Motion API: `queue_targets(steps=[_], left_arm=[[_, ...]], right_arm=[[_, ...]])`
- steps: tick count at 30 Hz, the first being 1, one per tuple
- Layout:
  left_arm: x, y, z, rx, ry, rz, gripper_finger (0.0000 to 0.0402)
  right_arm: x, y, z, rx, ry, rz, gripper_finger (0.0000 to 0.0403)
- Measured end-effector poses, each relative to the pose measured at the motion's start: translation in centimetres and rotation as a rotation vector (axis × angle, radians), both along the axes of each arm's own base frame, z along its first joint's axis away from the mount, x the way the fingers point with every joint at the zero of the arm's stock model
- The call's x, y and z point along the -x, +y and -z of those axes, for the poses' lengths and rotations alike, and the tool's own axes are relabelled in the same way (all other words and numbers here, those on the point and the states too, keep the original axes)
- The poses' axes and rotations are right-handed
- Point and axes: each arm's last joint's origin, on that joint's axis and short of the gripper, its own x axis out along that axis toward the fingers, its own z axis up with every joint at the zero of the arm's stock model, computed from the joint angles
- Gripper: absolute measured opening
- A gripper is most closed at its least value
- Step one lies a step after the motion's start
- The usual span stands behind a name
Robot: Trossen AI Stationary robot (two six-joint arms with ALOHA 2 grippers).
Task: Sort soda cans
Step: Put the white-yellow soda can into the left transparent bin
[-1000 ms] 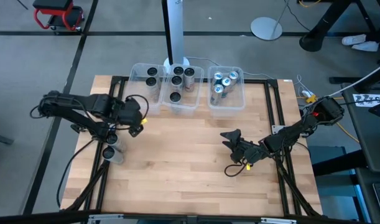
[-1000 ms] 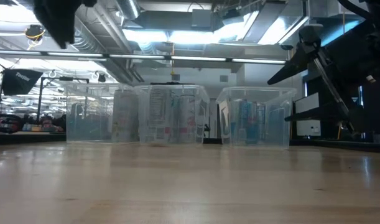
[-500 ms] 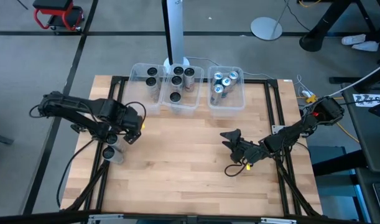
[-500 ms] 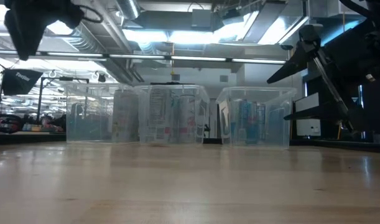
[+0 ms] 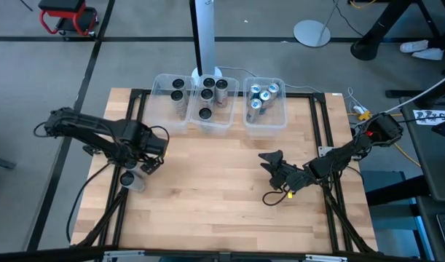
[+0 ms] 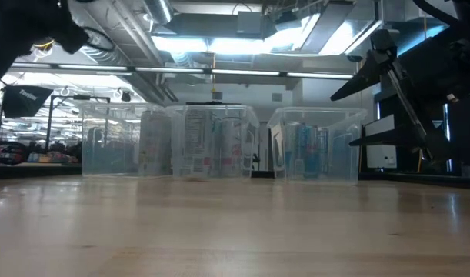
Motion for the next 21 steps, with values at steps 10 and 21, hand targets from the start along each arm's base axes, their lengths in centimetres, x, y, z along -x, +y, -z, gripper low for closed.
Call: queue_targets(steps=[10, 21], left_arm=[[0.8, -0.1, 2.1, 0.066, 0.099, 0.029, 0.0324], [1.0, -0.4, 2.4, 0.199, 0.125, 0.045, 0.0324]], right_arm=[[0.0, 0.0, 0.0, -0.001, 0.001, -0.003, 0.0348], [0.0, 0.0, 0.0, -0.002, 0.0, -0.003, 0.0348]])
